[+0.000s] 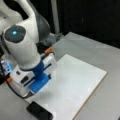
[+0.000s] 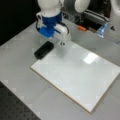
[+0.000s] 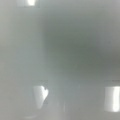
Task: Erasing curve lines
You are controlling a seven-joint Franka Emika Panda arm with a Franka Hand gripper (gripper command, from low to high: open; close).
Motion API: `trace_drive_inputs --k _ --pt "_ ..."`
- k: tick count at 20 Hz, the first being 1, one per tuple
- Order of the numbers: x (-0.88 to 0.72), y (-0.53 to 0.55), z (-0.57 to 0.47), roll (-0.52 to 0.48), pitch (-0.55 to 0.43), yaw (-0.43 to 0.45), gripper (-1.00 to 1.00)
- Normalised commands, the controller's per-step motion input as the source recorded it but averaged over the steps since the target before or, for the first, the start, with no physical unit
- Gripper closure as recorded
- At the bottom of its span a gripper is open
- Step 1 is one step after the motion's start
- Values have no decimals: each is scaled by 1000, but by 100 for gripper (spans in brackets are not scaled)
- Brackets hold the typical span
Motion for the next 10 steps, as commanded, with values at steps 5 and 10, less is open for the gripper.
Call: trace_drive_inputs --k 5,10 --pt "-137 431 30 -106 -26 8 -100" --pt "-160 345 -8 -113 -28 -41 -100"
